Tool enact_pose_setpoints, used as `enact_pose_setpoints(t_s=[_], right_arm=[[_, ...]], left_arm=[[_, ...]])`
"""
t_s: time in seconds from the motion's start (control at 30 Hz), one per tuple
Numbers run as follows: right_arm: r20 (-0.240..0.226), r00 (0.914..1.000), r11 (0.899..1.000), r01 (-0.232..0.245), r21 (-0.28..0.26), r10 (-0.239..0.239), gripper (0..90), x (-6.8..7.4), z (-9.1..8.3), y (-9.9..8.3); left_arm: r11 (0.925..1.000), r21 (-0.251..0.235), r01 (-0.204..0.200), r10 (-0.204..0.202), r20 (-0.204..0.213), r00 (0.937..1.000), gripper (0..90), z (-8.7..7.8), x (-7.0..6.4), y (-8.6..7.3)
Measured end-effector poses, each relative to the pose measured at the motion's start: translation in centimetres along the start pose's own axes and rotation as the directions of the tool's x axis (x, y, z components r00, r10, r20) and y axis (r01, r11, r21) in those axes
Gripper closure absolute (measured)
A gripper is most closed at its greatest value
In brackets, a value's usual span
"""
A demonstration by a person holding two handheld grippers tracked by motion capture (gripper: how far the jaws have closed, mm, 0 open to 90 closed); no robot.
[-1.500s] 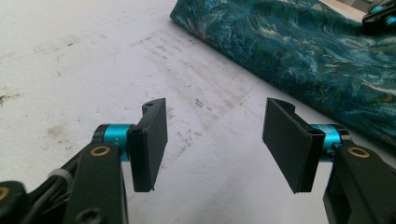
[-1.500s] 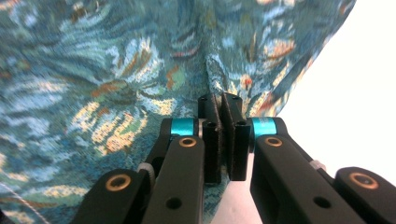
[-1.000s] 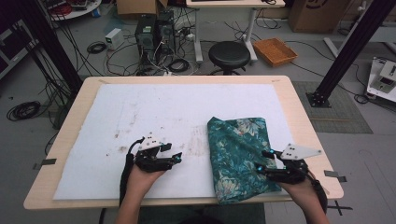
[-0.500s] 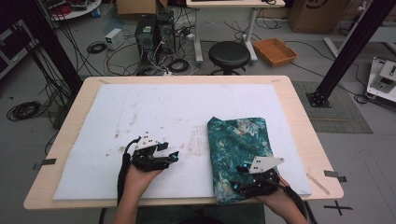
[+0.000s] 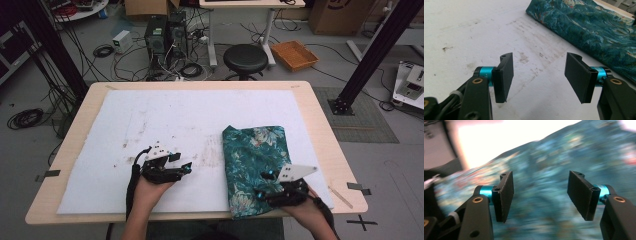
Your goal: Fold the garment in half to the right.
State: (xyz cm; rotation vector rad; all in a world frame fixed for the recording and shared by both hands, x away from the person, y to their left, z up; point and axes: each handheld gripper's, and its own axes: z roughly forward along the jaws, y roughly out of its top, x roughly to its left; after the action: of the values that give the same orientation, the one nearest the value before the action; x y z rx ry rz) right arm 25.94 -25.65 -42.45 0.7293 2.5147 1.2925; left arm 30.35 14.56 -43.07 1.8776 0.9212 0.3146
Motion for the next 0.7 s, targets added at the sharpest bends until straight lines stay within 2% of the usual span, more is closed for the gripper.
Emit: enact_pose_setpoints(t_s=[0.1, 0.17, 0.23, 0.3, 0.33, 0.43, 0.47, 0.53, 0.57, 0.6, 0.63, 0.7], right_arm=[[0.091, 0.9955, 0.999, -0.026, -0.023, 0.028, 38.8, -2.6, -0.7, 1.1], [0.171, 0.9834, 0.998, -0.059, -0.023, 0.062, 38.8, -4.8, -0.9, 1.7], [0.221, 0.97, 0.995, -0.097, -0.03, 0.101, 38.8, -7.2, -0.8, 2.2], [0.282, 0.9501, 0.991, -0.128, -0.035, 0.133, 38.8, -9.4, -0.5, 2.6], [0.301, 0.9428, 0.99, -0.139, -0.038, 0.144, 39.4, -10.6, -0.2, 2.7], [0.351, 0.912, 0.976, -0.215, -0.03, 0.211, 40.2, -13.8, 0.7, 2.9], [0.369, 0.9011, 0.971, -0.239, -0.018, 0.228, 42.3, -15.0, 1.2, 3.0], [0.389, 0.8866, 0.965, -0.26, -0.031, 0.251, 48.1, -16.8, 1.8, 3.0], [0.389, 0.8866, 0.965, -0.26, -0.031, 0.251, 48.1, -16.8, 1.8, 3.0], [0.384, 0.8793, 0.955, -0.295, -0.024, 0.281, 58.9, -18.4, 2.7, 2.6], [0.375, 0.8809, 0.953, -0.303, -0.024, 0.289, 66.0, -18.7, 2.9, 2.5], [0.33, 0.8924, 0.945, -0.327, 0.002, 0.308, 80.2, -19.3, 3.5, 1.9]], left_arm=[[1.0, -0.004, 0.004, -0.004, -0.002, 1.0, 40.3, -0.1, 0.1, 0.0], [1.0, -0.004, 0.002, -0.002, -0.002, 1.0, 40.3, -0.2, 0.2, 0.0], [1.0, -0.004, 0.001, -0.001, -0.005, 1.0, 40.3, -0.2, 0.2, 0.0], [1.0, -0.006, 0.006, -0.006, -0.004, 1.0, 40.2, -0.2, 0.3, 0.0], [1.0, -0.005, 0.007, -0.007, -0.005, 1.0, 40.2, -0.2, 0.3, 0.0], [1.0, -0.004, 0.009, -0.009, -0.004, 0.9999, 40.3, -0.2, 0.4, -0.1], [0.9999, -0.004, 0.011, -0.011, -0.005, 0.9999, 40.2, -0.2, 0.5, -0.1], [1.0, 0.002, 0.009, -0.009, -0.006, 0.9999, 40.2, -0.1, 0.6, -0.1], [1.0, 0.002, 0.009, -0.009, -0.006, 0.9999, 40.2, -0.1, 0.6, -0.1], [0.9999, 0.003, 0.012, -0.012, -0.008, 0.9999, 40.3, -0.1, 0.6, -0.2], [0.9999, 0.002, 0.012, -0.012, -0.008, 0.9999, 40.3, -0.1, 0.7, -0.2], [0.9999, 0.0, 0.017, -0.017, -0.011, 0.9998, 40.2, -0.1, 0.8, -0.2]])
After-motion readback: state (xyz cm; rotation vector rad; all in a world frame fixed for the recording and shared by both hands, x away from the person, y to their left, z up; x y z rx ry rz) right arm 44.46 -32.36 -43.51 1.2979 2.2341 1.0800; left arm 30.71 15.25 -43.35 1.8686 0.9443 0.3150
